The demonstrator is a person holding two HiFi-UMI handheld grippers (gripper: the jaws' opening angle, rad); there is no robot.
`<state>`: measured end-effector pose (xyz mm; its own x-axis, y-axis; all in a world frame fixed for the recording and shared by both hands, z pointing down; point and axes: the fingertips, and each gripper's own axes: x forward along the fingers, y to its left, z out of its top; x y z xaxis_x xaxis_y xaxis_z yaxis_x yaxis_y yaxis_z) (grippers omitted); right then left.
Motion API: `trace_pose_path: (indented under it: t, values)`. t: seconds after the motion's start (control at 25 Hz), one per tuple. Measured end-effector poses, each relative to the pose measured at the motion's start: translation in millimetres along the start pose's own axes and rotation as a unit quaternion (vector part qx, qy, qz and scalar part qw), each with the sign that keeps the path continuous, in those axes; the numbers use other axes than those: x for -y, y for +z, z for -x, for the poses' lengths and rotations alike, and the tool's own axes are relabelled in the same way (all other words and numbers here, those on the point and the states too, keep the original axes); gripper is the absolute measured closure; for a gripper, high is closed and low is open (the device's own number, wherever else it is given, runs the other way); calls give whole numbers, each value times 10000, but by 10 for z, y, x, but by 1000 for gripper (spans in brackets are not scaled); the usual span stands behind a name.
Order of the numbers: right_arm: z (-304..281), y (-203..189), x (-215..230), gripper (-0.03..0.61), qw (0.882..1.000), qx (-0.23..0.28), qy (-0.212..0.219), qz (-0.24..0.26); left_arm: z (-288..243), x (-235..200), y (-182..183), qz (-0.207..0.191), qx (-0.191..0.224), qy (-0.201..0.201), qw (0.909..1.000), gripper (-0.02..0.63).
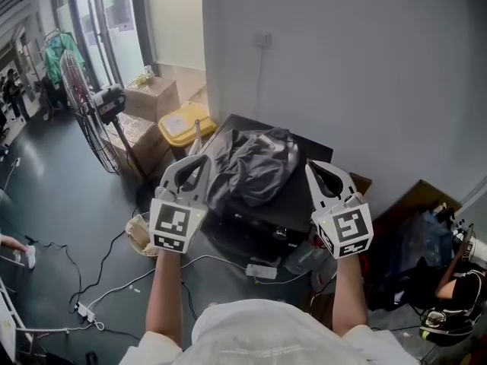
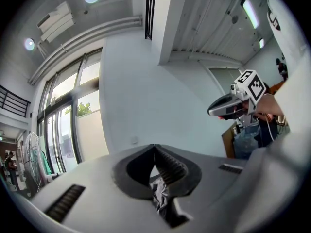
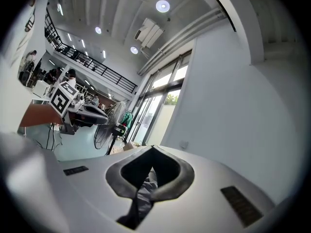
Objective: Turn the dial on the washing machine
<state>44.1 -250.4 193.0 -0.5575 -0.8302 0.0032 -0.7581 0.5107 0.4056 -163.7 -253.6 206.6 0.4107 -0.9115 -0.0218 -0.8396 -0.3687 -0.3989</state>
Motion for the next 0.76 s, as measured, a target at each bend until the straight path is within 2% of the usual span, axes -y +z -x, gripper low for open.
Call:
trace_pose_path:
  t: [0.76]
  values:
    - [-88, -253, -5, 565, 9997, -203, 96, -99, -110, 66, -171, 147, -111, -66, 9998, 595]
